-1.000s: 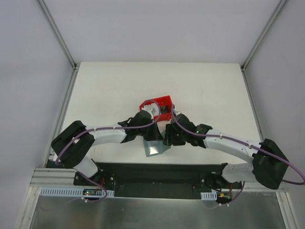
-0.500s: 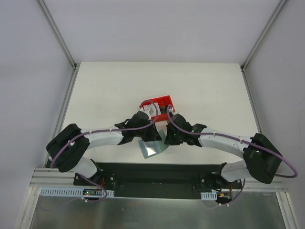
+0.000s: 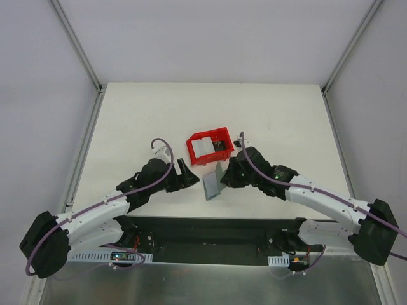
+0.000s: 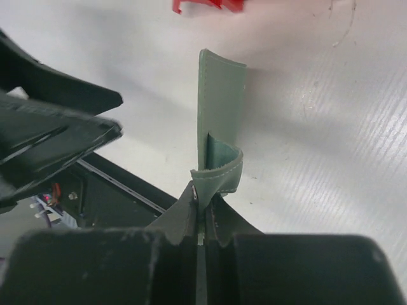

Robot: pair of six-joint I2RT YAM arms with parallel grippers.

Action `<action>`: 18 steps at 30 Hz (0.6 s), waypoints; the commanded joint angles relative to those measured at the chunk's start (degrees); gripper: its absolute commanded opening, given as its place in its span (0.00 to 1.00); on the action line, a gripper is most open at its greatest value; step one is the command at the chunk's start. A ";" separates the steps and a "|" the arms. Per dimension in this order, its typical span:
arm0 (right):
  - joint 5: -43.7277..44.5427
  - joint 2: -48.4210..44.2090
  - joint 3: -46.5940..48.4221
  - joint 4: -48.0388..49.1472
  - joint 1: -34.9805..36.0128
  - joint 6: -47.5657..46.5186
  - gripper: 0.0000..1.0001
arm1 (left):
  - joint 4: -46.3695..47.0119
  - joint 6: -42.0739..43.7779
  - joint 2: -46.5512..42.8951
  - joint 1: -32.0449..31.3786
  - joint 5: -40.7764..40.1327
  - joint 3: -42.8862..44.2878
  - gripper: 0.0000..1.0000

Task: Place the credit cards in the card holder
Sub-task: Open the card holder at the center of the board.

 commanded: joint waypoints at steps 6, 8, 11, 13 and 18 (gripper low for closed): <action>0.48 -5.49 9.66 -3.85 0.27 -0.63 0.00 | 17.30 -7.64 -0.72 10.80 12.27 -10.47 0.82; 0.31 -6.27 10.98 -4.20 0.27 -0.63 0.00 | 24.86 -9.66 0.95 11.25 14.30 -12.66 0.83; 0.13 -7.16 12.39 -4.12 0.27 -0.46 0.00 | 34.97 -12.82 4.02 11.51 16.15 -15.21 0.83; 0.40 -7.95 12.75 -4.12 0.27 -0.20 0.00 | 42.18 -14.58 5.78 11.60 17.12 -16.36 0.82; 0.13 -8.92 12.66 -3.76 0.27 0.33 0.00 | 49.06 -14.77 7.28 11.60 17.73 -16.37 0.81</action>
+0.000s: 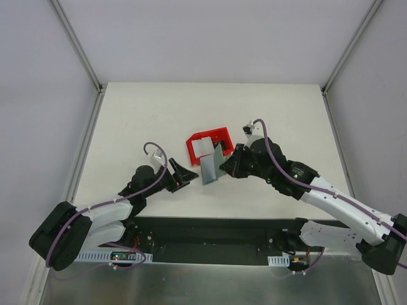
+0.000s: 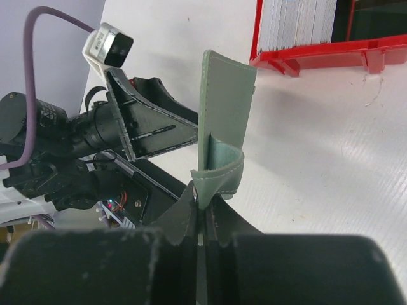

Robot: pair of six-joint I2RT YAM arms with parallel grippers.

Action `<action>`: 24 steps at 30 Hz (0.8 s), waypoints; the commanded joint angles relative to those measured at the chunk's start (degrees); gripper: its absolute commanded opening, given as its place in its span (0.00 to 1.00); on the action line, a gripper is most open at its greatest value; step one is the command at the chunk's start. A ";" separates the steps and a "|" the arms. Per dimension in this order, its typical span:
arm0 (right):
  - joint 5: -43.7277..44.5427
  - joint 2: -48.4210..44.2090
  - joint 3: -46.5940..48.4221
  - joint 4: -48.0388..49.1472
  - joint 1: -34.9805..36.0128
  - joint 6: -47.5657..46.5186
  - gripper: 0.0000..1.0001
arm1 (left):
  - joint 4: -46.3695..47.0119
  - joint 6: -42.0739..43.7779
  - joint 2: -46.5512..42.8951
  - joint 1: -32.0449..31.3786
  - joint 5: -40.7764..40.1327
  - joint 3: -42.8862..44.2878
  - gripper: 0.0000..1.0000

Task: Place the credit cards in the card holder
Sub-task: Open the card holder at the center of the board.

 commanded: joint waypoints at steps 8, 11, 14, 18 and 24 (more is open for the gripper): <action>-1.18 -3.70 0.98 1.99 0.18 1.69 0.00 | 16.31 -0.62 2.57 0.39 4.04 1.57 0.78; -1.54 -4.41 0.89 2.26 0.09 2.05 0.00 | 19.64 -1.23 4.94 0.47 5.18 1.30 0.77; -1.63 -5.28 0.89 1.91 0.18 2.31 0.00 | 24.65 -2.28 8.01 0.47 6.58 1.39 0.78; -1.63 -6.43 0.10 1.91 0.27 2.75 0.00 | 31.68 -4.13 12.67 0.47 9.22 3.15 0.76; -1.63 -7.92 -0.51 1.82 0.18 3.19 0.00 | 37.75 -6.15 17.07 0.47 10.98 5.25 0.75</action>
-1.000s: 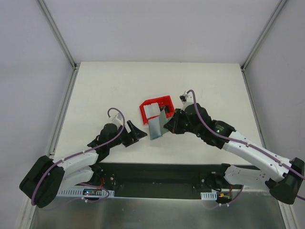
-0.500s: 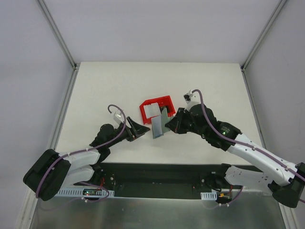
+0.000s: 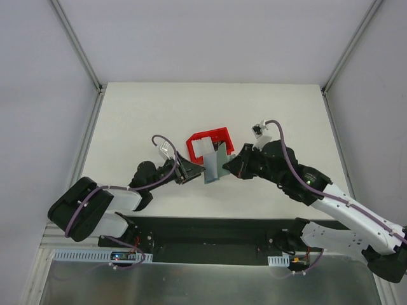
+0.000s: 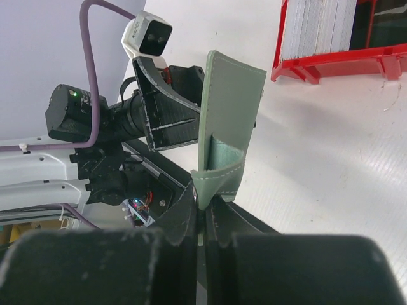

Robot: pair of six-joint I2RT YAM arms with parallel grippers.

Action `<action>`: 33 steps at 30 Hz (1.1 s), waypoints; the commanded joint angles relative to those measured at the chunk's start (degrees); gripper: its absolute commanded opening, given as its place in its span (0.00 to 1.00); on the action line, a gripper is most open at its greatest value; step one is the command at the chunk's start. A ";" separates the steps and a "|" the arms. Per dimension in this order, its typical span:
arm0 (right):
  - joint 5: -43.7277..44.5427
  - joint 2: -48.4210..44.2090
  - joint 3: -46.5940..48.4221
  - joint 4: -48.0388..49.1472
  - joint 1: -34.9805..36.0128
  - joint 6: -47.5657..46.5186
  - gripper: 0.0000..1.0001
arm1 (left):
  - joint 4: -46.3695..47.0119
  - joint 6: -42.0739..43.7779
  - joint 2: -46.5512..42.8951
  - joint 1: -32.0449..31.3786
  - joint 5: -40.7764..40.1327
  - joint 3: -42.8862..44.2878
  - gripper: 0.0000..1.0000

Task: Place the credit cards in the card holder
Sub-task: Open the card holder at the center of the board.

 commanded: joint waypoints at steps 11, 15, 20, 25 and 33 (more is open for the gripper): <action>0.52 -3.47 -1.26 1.07 0.18 1.25 0.00 | 20.13 -5.65 8.21 0.45 4.83 4.37 0.63; 0.61 -3.73 -1.61 1.16 0.09 1.42 0.00 | 20.92 -6.09 9.27 0.37 5.53 6.04 0.68; 1.14 -4.17 -1.97 1.07 0.18 1.86 0.00 | 26.36 -8.72 12.16 0.36 6.23 6.65 0.69; 1.22 -4.09 -2.06 1.16 0.18 1.95 0.00 | 26.99 -8.64 12.35 -0.07 6.50 7.45 0.67; 2.72 -2.16 -4.95 0.36 -0.17 2.38 0.00 | -0.44 0.83 -3.87 -0.16 2.64 4.02 0.61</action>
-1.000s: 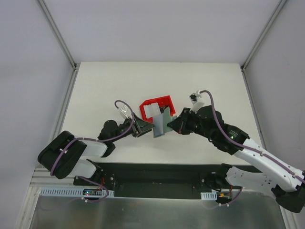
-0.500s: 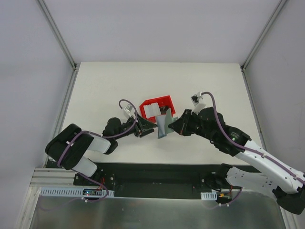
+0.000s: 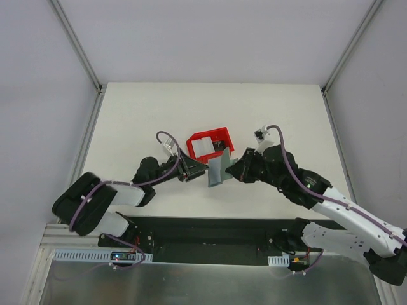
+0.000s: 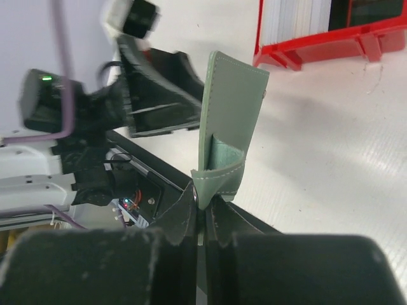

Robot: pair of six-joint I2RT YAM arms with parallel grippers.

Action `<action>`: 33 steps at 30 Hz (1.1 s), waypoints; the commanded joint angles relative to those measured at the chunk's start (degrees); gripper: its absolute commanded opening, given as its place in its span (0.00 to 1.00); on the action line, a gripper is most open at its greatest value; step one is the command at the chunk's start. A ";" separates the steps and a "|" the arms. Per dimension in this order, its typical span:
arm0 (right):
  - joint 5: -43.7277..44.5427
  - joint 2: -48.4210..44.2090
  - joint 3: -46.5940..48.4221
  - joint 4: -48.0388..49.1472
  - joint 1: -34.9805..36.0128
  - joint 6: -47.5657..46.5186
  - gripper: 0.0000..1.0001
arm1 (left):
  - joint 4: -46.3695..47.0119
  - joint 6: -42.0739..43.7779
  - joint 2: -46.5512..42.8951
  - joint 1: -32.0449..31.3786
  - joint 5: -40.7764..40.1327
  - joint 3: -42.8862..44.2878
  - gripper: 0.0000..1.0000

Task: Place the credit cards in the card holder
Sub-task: Open the card holder at the center of the board.

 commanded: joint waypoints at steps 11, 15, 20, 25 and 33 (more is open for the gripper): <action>-8.80 3.99 -13.71 14.29 0.99 9.37 0.00 | -52.64 16.84 -46.14 -0.56 -14.07 -7.13 0.71; -6.18 -0.05 -22.77 13.16 0.56 11.84 0.00 | -52.82 16.04 -45.97 -2.66 -15.11 -9.77 0.71; -5.03 0.99 -32.27 13.85 -2.69 11.41 0.00 | -52.12 17.01 -40.97 -8.37 -19.07 -8.73 0.71; -4.15 3.98 -35.18 14.03 -4.81 10.00 0.00 | -47.38 16.92 -32.71 -11.19 -19.16 -7.67 0.71; -3.98 8.03 -34.14 14.03 -5.25 8.07 0.00 | -40.69 16.13 -26.72 -13.21 -19.95 -5.39 0.71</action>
